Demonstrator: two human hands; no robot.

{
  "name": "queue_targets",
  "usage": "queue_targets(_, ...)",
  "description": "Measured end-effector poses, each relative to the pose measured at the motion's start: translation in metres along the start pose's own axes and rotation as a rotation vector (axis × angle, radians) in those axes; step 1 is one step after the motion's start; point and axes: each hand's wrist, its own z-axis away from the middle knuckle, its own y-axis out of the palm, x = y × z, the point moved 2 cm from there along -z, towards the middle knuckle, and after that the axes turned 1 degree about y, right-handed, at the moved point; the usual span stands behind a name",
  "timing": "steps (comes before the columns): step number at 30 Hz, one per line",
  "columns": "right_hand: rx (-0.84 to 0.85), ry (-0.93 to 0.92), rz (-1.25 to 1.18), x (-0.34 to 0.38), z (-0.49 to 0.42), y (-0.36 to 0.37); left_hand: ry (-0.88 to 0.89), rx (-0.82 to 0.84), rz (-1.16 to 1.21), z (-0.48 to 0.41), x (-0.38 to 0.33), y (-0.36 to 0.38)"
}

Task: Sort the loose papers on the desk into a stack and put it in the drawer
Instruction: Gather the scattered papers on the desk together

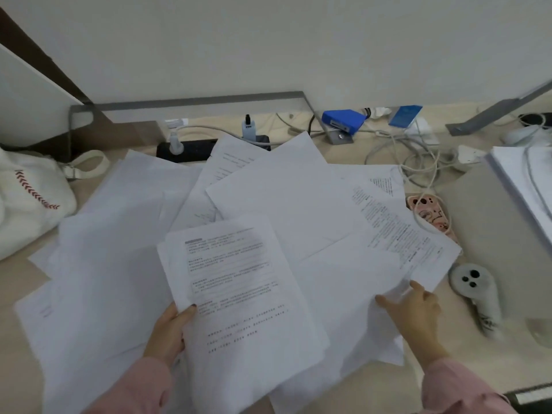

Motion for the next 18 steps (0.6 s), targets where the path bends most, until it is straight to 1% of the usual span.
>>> queue_targets(3, 0.013, -0.027, -0.006, -0.005, -0.007, 0.001, -0.002, -0.068, 0.039, 0.005, 0.012, 0.015)
queue_targets(5, 0.071, -0.024, -0.025, -0.006, -0.012, 0.0, -0.009, -0.106, 0.054, 0.009, 0.02, 0.023)
queue_targets(8, 0.186, -0.043, 0.08, -0.008, -0.016, -0.003, -0.002, -0.134, 0.042, 0.018, 0.03, 0.032)
queue_targets(11, 0.295, -0.103, -0.089, 0.0, -0.013, -0.015, -0.016, -0.176, 0.017, 0.027, 0.036, 0.037)
queue_targets(12, 0.308, -0.142, -0.143, 0.005, -0.01, -0.023, -0.011, -0.194, 0.005, 0.031, 0.037, 0.038)
queue_targets(15, 0.263, -0.317, -0.27, 0.026, -0.002, -0.061, -0.005, -0.23, -0.005, 0.039, 0.038, 0.038)
queue_targets(18, 0.15, -0.474, -0.378, 0.048, 0.004, -0.108, -0.013, -0.236, 0.018, 0.044, 0.035, 0.04)
